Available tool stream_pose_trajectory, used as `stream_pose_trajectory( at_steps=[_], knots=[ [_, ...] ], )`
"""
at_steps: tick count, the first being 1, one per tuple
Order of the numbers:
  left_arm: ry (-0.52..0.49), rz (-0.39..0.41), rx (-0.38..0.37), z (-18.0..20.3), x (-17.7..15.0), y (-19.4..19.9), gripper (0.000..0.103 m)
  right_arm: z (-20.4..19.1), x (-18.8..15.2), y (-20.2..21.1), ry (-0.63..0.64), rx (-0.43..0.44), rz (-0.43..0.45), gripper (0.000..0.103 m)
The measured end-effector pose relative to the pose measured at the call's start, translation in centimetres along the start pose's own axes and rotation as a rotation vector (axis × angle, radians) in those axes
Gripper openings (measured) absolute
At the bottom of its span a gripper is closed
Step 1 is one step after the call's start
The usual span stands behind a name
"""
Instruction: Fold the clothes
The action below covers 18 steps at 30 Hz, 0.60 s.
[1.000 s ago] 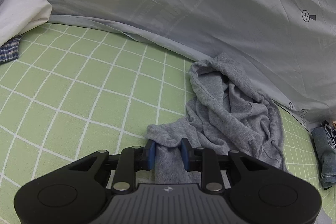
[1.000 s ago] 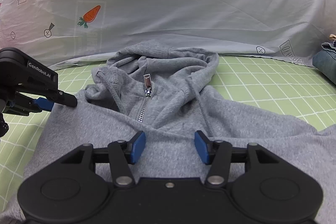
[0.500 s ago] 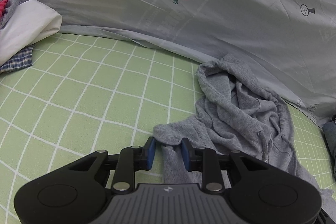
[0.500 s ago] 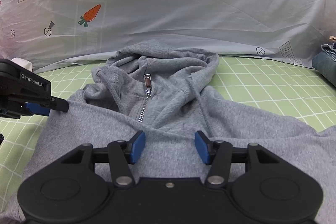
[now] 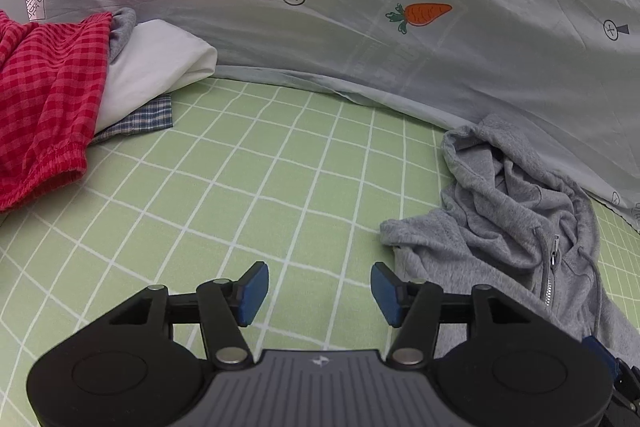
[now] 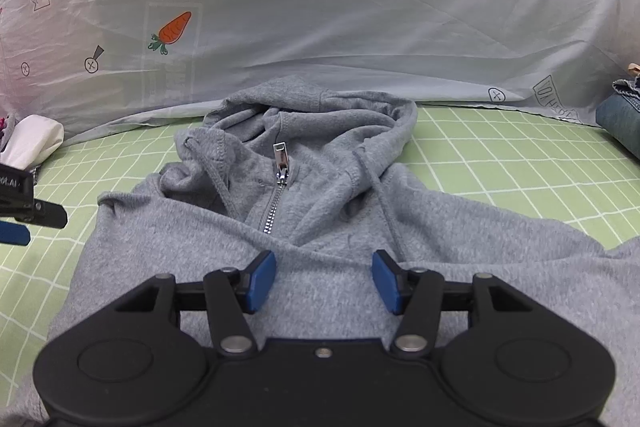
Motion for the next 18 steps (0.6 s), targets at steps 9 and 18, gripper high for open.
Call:
stream_pose_trajectory(
  at_steps=[9, 18],
  knots=[
    [-0.131, -0.055, -0.07, 4.0, -4.9, 4.2, 0.067, 5.5, 2.1, 5.1, -0.153, -0.073, 0.102, 0.103],
    [-0.265, -0.034, -0.014, 5.3, -6.4, 4.7, 0.08, 20.1, 0.2, 9.5, -0.225, -0.424, 0.077, 0.103]
  ],
)
Point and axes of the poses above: each gripper's, at about its wrist camera, not at the fingertips, and y roughly against the way its jaws point, z to its right, x to its top, the point moved 2 cm from there along -y, roughly the way its jaws point, and after that the axes turned 14 degrees about z, right-handed, at the moved point
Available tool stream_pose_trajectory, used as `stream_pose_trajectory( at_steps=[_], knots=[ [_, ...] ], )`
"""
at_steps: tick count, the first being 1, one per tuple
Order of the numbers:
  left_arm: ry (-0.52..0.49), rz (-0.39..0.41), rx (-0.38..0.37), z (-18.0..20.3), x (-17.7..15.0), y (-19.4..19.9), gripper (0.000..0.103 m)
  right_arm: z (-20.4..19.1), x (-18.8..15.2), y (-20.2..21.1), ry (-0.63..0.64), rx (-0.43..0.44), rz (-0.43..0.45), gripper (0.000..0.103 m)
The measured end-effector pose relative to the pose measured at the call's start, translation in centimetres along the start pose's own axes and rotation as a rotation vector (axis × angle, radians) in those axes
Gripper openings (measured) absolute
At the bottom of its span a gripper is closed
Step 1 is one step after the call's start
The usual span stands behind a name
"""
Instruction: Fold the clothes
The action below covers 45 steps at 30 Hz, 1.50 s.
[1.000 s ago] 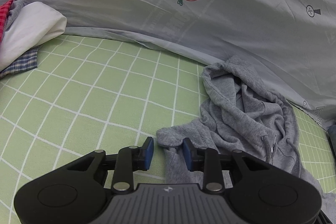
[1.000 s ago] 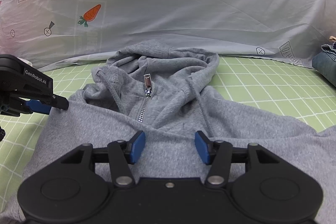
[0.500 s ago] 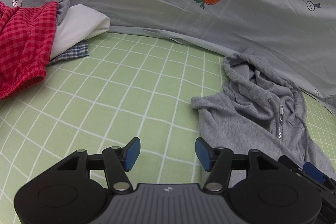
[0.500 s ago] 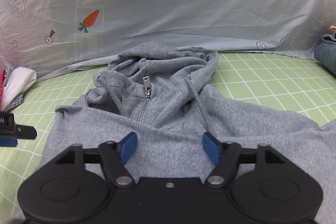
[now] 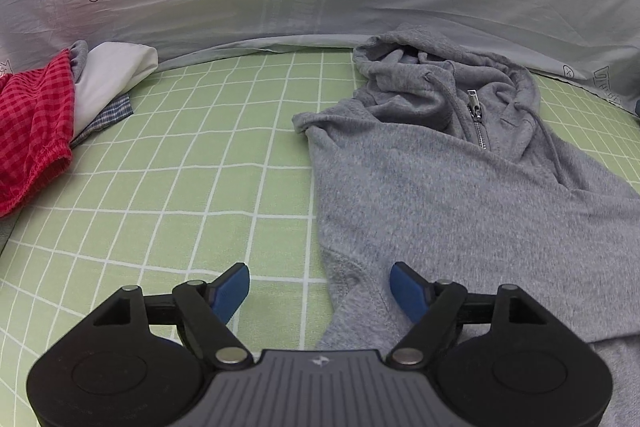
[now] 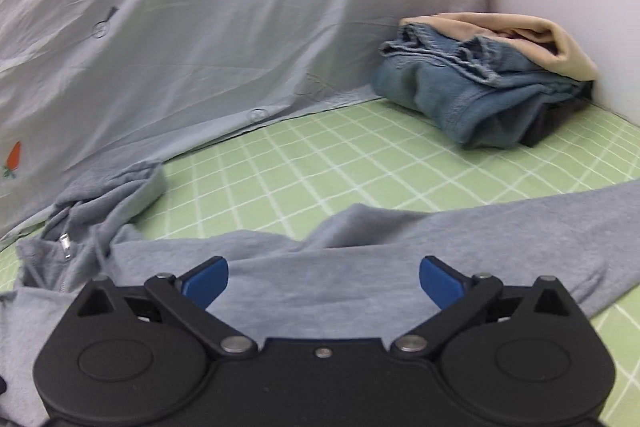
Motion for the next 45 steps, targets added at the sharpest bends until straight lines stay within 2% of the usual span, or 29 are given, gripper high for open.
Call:
stream_pose_trajectory(
  at_steps=[3, 5, 8, 13, 15, 17, 18, 19, 20, 22, 25, 27, 31, 34, 40, 43, 45],
  knots=[
    [-0.015, 0.006, 0.02, 0.1, -0.3, 0.0, 0.084, 4.7, 0.4, -0.6, 0.041, -0.119, 0.003, 0.103],
    [-0.032, 0.012, 0.036, 0.5, -0.5, 0.0, 0.086, 7.6, 0.1, -1.2, 0.024, -0.159, -0.026, 0.103],
    [-0.055, 0.019, 0.061, 1.0, -0.6, -0.1, 0.09, 9.9, -0.7, -1.7, 0.029, -0.154, -0.084, 0.103],
    [-0.017, 0.004, 0.078, 0.8, -0.9, -0.5, 0.096, 9.5, -1.4, -1.2, 0.071, -0.126, -0.083, 0.101],
    [0.004, -0.003, 0.082, 0.6, -1.0, -0.6, 0.098, 9.2, -1.2, -1.2, 0.07, -0.123, -0.087, 0.091],
    [0.017, -0.006, 0.083, 0.4, -1.1, -0.8, 0.1, 8.5, -0.6, -1.3, 0.085, -0.101, -0.093, 0.068],
    [0.022, -0.005, 0.083, 0.3, -1.1, -0.9, 0.102, 8.0, -0.5, -1.3, 0.114, -0.094, -0.094, 0.064],
    [0.027, -0.004, 0.083, 0.2, -1.2, -0.9, 0.103, 7.4, -0.3, -1.2, 0.143, -0.085, -0.091, 0.049],
    [0.034, -0.003, 0.08, 0.1, -1.3, -0.9, 0.103, 6.7, -0.1, -1.1, 0.168, -0.072, -0.087, 0.026],
    [0.044, 0.0, 0.072, 0.0, -1.4, -1.0, 0.103, 5.9, 0.2, -0.7, 0.158, -0.059, -0.074, 0.002],
    [0.055, 0.006, 0.06, -0.2, -1.5, -1.0, 0.103, 4.8, 0.7, 0.1, 0.093, -0.033, -0.055, 0.002],
    [0.059, 0.014, 0.051, -0.3, -1.6, -1.0, 0.103, 3.6, 0.9, 0.6, 0.094, -0.006, -0.038, 0.002],
    [0.068, 0.032, 0.036, -0.5, -1.9, -1.0, 0.103, -0.5, 1.7, 2.1, 0.113, 0.106, -0.001, 0.001],
    [0.073, 0.051, 0.028, -0.6, -2.1, -0.9, 0.103, -4.4, 1.6, 2.9, 0.105, 0.23, -0.007, 0.001],
    [0.07, 0.056, 0.021, -0.7, -2.1, -0.9, 0.103, -12.7, -1.6, 4.9, 0.114, 0.489, -0.103, 0.002],
    [0.069, 0.061, 0.02, -0.6, -2.2, -0.9, 0.103, -16.2, -4.1, 6.2, 0.184, 0.596, -0.195, 0.002],
    [0.07, 0.061, 0.02, -0.7, -2.2, -0.9, 0.103, -17.3, -5.3, 7.1, 0.208, 0.632, -0.245, 0.002]
  ],
)
Point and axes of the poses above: each gripper's, at about its wrist camera, not at the fingertips, and y roughly against the way its jaws point, z to its right, x to its top, the point moved 2 cm from there along -y, roughly the way its jaws point, and after that the axes turned 14 degrees about z, right-handed, at the moved point
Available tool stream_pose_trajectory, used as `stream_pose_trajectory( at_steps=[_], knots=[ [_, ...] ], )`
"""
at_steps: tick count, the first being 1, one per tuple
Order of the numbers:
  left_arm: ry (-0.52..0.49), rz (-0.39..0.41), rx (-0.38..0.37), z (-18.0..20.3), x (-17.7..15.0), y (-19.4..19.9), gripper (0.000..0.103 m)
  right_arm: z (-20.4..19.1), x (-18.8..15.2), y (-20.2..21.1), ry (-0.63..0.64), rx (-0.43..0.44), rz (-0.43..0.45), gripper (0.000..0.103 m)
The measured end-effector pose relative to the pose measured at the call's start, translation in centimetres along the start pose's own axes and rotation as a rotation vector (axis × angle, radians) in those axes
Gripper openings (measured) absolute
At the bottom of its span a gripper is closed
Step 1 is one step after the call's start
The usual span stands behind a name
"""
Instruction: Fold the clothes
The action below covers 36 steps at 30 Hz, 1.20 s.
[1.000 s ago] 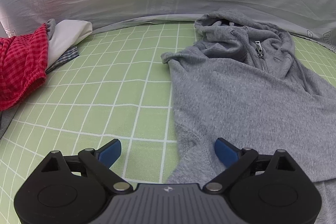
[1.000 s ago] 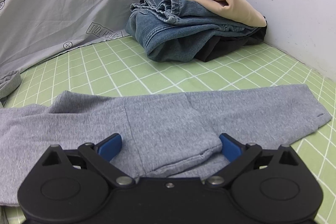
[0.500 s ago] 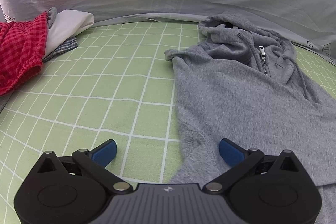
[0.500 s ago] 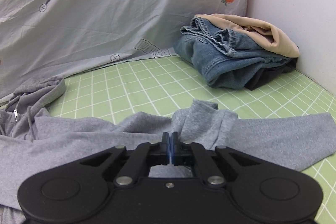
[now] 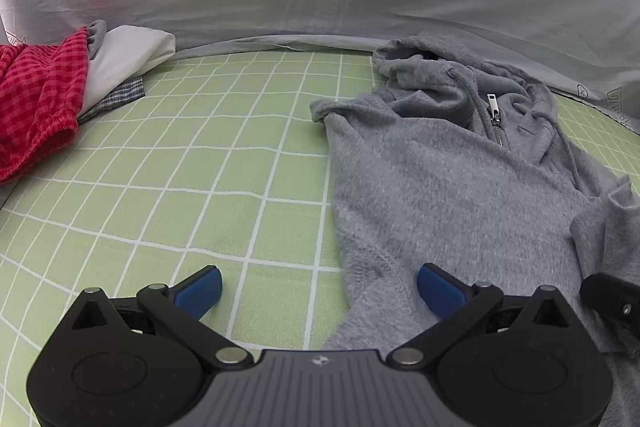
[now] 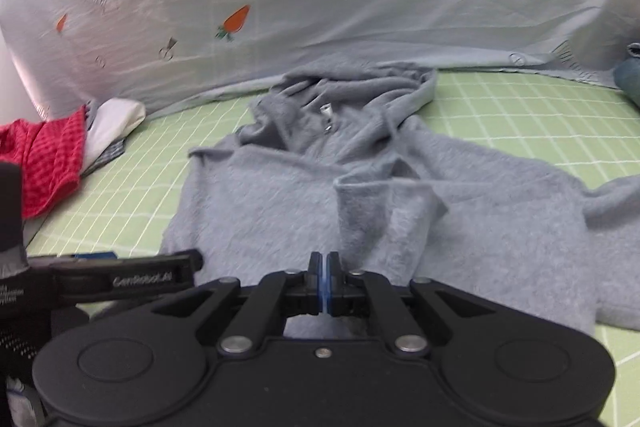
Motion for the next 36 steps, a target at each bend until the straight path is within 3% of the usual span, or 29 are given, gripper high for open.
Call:
stream_pose_trajectory(
  at_steps=[1, 4, 6, 7, 8, 10, 16, 22, 27, 32, 36],
  knots=[
    [0.0, 0.0, 0.0, 0.0, 0.0, 0.0, 0.103, -0.4, -0.3, 0.2, 0.002, 0.006, -0.006, 0.007],
    [0.001, -0.004, 0.001, 0.0, 0.1, 0.0, 0.103, -0.5, -0.5, 1.8, 0.005, -0.008, 0.028, 0.051],
    [0.004, -0.014, 0.005, 0.0, 0.2, -0.1, 0.103, 0.5, -0.1, 3.1, 0.003, -0.033, 0.077, 0.057],
    [0.007, -0.022, 0.009, 0.1, 0.3, -0.1, 0.103, 1.1, 0.3, 3.6, 0.007, -0.052, 0.102, 0.066],
    [0.01, -0.031, 0.014, 0.1, 0.3, -0.2, 0.103, 1.7, 0.6, 4.2, 0.011, -0.071, 0.126, 0.086],
    [0.017, -0.052, 0.024, 0.2, 0.5, -0.3, 0.103, 3.2, 1.2, 5.2, 0.038, -0.148, 0.189, 0.102],
    [0.015, -0.091, 0.055, 0.4, 1.1, 0.0, 0.103, 9.4, 2.3, 7.9, 0.024, -0.357, 0.309, 0.103],
    [-0.017, -0.055, 0.018, 2.6, 2.2, 2.7, 0.103, 15.6, -0.1, 7.2, -0.015, -0.563, 0.151, 0.103],
    [0.01, -0.055, -0.109, 6.6, 2.9, 4.6, 0.103, 17.6, -2.7, 7.7, -0.049, -0.577, 0.102, 0.103],
    [-0.067, -0.023, -0.272, 12.5, 2.5, 6.4, 0.103, 18.0, -3.9, 7.7, -0.032, -0.552, 0.128, 0.103],
    [-0.13, 0.012, -0.317, 16.3, 1.7, 7.1, 0.102, 17.9, -3.8, 7.5, -0.029, -0.554, 0.125, 0.103]
  ],
)
Point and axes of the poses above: each gripper's, at about its wrist camera, not at the fingertips, and y roughly against the way its jaws point, z to its right, x to its top, the point moved 2 cm from there along -y, roughly the way its jaws point, and after that the axes turned 14 degrees about z, right-handed, at the moved point
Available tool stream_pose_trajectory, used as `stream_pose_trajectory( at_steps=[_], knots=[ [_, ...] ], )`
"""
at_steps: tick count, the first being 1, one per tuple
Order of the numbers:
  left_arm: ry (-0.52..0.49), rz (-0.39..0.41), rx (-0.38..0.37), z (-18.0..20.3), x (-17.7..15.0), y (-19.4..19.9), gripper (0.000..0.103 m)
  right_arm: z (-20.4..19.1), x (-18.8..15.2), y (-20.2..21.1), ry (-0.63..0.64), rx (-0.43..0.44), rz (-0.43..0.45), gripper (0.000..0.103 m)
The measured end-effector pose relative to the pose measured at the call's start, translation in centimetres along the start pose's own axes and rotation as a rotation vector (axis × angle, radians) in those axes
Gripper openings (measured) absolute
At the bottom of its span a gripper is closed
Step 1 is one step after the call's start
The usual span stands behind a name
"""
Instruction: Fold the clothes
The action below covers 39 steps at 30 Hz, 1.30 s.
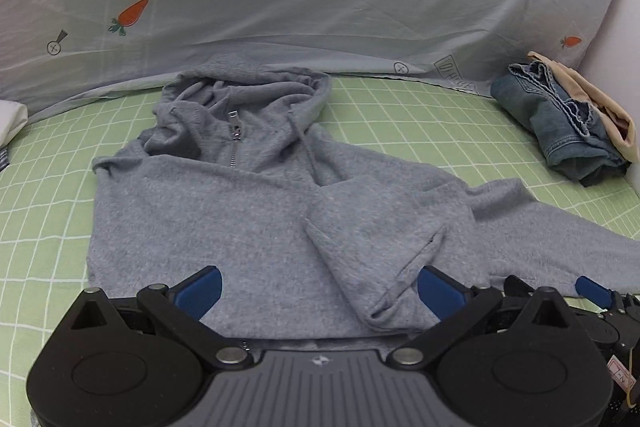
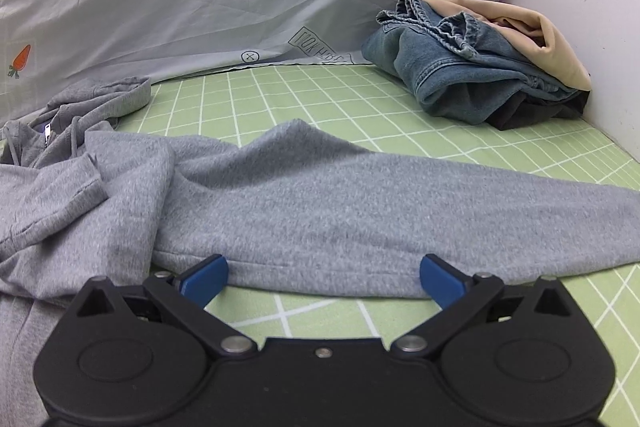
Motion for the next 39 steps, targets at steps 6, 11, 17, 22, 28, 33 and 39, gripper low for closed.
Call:
stream_pose_trajectory(
  at_steps=[6, 11, 17, 22, 28, 33, 39],
  knots=[
    [-0.083, 0.016, 0.029, 2.8, -0.9, -2.4, 0.072, -0.1, 0.1, -0.2, -0.004, -0.001, 0.0, 0.103],
    [-0.103, 0.048, -0.006, 3.0, -2.2, -2.5, 0.069, -0.1, 0.1, -0.2, -0.008, -0.001, 0.0, 0.103],
    [-0.161, 0.091, -0.058, 3.3, -2.8, -1.6, 0.07, -0.1, 0.1, -0.2, -0.009, -0.003, 0.0, 0.103],
    [-0.219, 0.134, -0.059, 4.1, -3.1, -2.0, 0.07, -0.1, 0.1, -0.1, -0.01, -0.003, -0.001, 0.103],
    [-0.17, 0.186, -0.105, 4.0, -3.0, -3.1, 0.064, 0.0, 0.1, -0.1, -0.009, -0.003, -0.001, 0.103],
    [-0.065, 0.195, -0.086, 2.5, -2.2, -3.0, 0.029, -0.1, 0.1, -0.1, -0.01, -0.003, -0.001, 0.103],
    [0.159, 0.156, 0.008, -2.9, -1.1, -2.5, 0.026, 0.0, 0.1, -0.1, -0.009, -0.002, -0.001, 0.103]
  ],
)
Point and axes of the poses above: each gripper's, at about its wrist camera, not at the fingertips, and y roughly against the way its jaws point, z to its right, x to its top, the point moved 2 cm from there along -y, roughly the way its jaws point, and after that the axes turned 14 degrees about z, right-handed, at the moved point
